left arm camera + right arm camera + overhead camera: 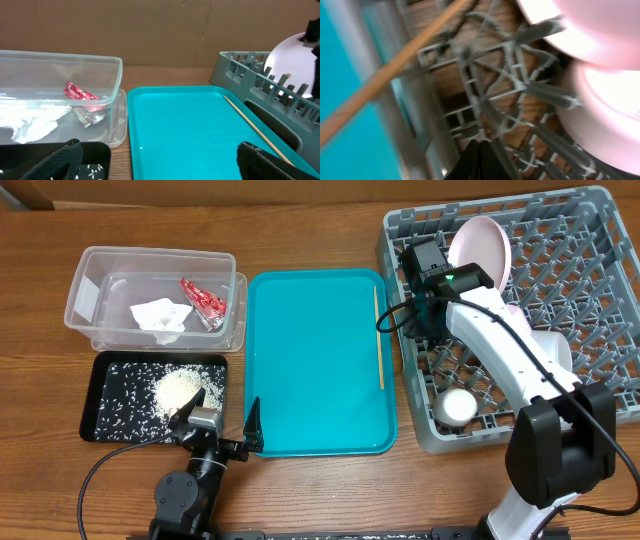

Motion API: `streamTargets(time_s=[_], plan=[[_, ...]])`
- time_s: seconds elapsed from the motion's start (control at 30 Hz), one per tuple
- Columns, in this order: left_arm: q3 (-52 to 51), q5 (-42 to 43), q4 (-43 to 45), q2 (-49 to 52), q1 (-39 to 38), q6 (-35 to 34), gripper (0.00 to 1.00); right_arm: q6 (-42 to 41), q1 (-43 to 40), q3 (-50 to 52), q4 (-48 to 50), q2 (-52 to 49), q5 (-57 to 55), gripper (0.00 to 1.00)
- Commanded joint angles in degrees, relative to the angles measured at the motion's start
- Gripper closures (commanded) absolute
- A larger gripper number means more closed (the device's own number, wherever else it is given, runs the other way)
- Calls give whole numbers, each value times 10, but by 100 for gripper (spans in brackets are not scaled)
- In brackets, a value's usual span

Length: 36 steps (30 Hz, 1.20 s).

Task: Sort waste into correct bins and load items into the dishwasher
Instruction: 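Carry the chopstick over to the dish rack, then lower the chopstick into the rack slots and open the right gripper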

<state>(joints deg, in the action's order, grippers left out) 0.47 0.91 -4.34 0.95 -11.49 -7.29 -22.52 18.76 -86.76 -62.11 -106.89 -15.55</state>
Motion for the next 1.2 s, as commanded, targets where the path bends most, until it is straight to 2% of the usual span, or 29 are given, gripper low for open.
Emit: streamTargets(time_s=[0.0,0.23,0.3,0.37,0.63,0.73,0.9,0.93,1.0,1.07,1.17], plan=[[-2,4,-1,-6,3,0,0,-22,12,-14,1,32,-20,96],[-2,4,-1,-6,3,0,0,-10,45,-15,55,70,37,96],[-2,4,-1,-6,3,0,0,27,48,-14,78,69,125,96],[-2,4,-1,-6,3,0,0,37,48,-14,78,65,148,96],[-2,4,-1,-6,3,0,0,5,32,14,-45,49,66,96],[-2,4,-1,-6,3,0,0,-104,23,14,-110,53,-35,96],[-2,4,-1,-6,3,0,0,-110,23,3,-109,72,-40,95],[-2,4,-1,-6,3,0,0,-91,23,2,-100,75,-26,80],[-2,4,-1,-6,3,0,0,-50,23,2,-78,78,12,43],[-2,4,-1,-6,3,0,0,-40,23,2,-67,78,35,32],[-2,4,-1,-6,3,0,0,-41,23,3,-35,78,81,34]])
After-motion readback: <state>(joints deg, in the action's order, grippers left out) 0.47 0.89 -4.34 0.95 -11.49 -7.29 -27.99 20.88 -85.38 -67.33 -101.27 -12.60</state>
